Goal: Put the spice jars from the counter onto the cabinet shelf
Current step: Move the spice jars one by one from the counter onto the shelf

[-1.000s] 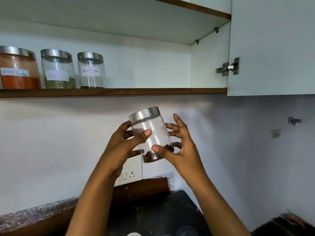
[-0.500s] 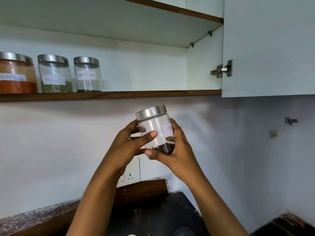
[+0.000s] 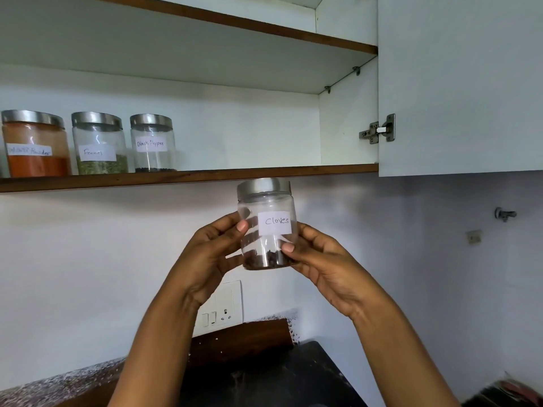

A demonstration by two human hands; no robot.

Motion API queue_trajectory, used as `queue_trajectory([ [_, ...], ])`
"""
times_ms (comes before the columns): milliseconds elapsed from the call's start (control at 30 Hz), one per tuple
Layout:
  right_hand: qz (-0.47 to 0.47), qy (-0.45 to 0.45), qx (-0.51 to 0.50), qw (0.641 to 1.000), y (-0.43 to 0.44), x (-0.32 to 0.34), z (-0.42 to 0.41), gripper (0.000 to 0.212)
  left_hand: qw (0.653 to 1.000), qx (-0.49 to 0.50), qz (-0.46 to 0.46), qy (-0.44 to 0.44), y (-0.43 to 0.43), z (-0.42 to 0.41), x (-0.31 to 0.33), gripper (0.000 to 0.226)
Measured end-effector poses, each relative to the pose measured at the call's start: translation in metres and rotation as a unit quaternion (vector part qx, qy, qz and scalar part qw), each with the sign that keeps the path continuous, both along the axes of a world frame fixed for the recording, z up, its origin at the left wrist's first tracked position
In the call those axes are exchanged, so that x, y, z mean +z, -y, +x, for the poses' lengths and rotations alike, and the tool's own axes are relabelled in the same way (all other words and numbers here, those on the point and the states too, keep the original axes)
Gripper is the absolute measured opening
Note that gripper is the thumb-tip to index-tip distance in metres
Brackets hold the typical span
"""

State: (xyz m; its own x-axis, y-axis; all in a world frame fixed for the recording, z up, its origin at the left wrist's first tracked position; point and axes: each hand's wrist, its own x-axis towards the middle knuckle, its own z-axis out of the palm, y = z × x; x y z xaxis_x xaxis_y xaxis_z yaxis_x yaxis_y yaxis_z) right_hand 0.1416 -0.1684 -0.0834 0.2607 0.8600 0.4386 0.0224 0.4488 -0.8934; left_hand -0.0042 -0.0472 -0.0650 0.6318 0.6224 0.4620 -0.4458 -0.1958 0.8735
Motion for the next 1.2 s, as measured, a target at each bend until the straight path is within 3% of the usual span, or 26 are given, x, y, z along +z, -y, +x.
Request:
queue_trajectory([
  [67,0.022,0.013,-0.016,1.0,-0.001,0.003,-0.003,0.033,0.999,0.038,0.019,0.021,0.005,0.003,0.002,0.049],
  [300,0.064,0.039,-0.063,0.995,-0.012,0.02,-0.004,0.07,0.964,0.229,0.1,0.092,0.02,0.005,0.018,0.027],
  [567,0.108,0.119,-0.098,0.982,-0.034,0.074,-0.003,0.048,0.951,0.235,0.18,0.094,0.013,-0.002,0.059,0.027],
  [633,0.107,0.127,-0.092,0.982,-0.048,0.095,0.002,0.044,0.948,0.236,0.205,0.065,0.001,-0.004,0.078,0.037],
  [767,0.104,0.168,-0.117,0.973,-0.084,0.128,0.003,0.059,0.931,0.268,0.247,-0.01,-0.026,-0.003,0.115,0.049],
  [967,0.053,0.239,-0.132,0.961,-0.129,0.155,-0.001,0.058,0.861,0.388,0.299,-0.136,-0.057,0.002,0.143,0.04],
  [1200,-0.058,0.355,-0.169,0.918,-0.18,0.173,0.002,0.05,0.797,0.466,0.304,-0.236,-0.103,0.006,0.147,0.029],
])
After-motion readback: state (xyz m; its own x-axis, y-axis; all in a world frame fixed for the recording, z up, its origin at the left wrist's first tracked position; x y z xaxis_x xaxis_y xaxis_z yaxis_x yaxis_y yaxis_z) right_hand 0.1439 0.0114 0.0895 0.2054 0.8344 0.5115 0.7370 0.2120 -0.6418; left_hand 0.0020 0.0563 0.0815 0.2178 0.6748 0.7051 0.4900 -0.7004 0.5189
